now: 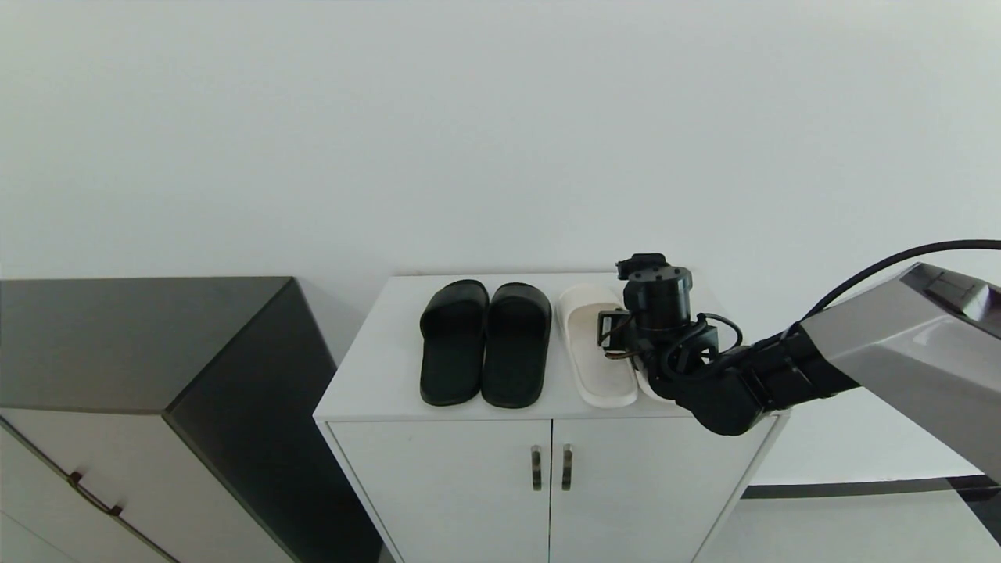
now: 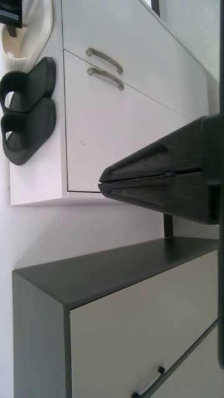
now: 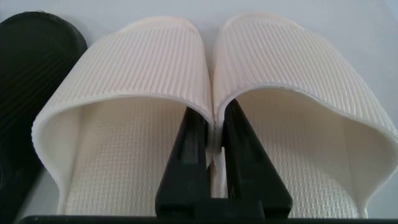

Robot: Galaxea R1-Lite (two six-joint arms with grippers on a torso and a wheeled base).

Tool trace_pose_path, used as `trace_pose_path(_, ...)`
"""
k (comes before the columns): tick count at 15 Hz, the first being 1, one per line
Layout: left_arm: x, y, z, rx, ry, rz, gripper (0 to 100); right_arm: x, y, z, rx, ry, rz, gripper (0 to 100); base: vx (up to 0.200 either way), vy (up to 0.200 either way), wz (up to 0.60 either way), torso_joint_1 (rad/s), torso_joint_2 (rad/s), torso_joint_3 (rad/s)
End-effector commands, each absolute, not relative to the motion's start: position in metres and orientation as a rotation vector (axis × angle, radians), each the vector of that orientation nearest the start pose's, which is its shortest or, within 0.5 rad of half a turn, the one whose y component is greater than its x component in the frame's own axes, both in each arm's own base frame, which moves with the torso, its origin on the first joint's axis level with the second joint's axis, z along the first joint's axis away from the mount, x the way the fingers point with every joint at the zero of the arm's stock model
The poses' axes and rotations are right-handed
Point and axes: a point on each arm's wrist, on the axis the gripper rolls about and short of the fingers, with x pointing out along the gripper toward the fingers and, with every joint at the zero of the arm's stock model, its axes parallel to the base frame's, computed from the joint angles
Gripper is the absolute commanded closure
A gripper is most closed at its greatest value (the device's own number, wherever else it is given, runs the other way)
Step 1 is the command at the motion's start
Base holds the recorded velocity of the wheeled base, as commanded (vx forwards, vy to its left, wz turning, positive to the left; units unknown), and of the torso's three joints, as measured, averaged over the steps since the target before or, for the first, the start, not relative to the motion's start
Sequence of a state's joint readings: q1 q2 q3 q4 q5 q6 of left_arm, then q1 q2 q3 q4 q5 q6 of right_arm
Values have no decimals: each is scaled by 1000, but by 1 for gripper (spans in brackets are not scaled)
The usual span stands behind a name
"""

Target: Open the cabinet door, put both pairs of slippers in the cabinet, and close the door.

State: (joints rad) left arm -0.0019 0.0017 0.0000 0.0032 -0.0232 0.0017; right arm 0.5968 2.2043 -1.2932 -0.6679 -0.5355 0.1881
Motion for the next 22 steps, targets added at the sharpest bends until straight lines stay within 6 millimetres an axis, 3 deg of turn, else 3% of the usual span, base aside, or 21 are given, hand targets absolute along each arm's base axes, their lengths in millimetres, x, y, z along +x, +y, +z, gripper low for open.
trace_pose_path(1, -23, 0, 75, 1, 5, -25, 100, 369, 237, 132, 64, 200, 42, 100, 0, 0, 0, 0, 0, 0)
trace_pose_path(5, -23, 0, 75, 1, 5, -25, 100, 342, 219, 176, 81, 138, 52, 100, 0, 0, 0, 0, 0, 0)
trace_pose_path(8, -23, 0, 75, 1, 5, -25, 100, 303, 202, 196, 75, 136, 119, 100, 0, 0, 0, 0, 0, 0)
trace_pose_path(11, -23, 0, 75, 1, 5, -25, 100, 260, 192, 197, 63, 178, 265, 100, 0, 0, 0, 0, 0, 0)
trace_pose_path(13, -23, 0, 75, 0, 5, -25, 100, 219, 183, 197, 59, 212, 448, 100, 0, 0, 0, 0, 0, 0)
trace_pose_path(16, -23, 0, 75, 0, 5, -25, 100, 178, 172, 197, 58, 221, 588, 100, 0, 0, 0, 0, 0, 0)
trace_pose_path(19, -23, -1, 75, 1, 5, -26, 100, 160, 172, 198, 47, 229, 648, 100, 0, 0, 0, 0, 0, 0)
trace_pose_path(22, -23, -1, 75, 0, 5, -26, 100, 159, 171, 193, 21, 256, 646, 100, -133, 0, 0, 2, 2, 5)
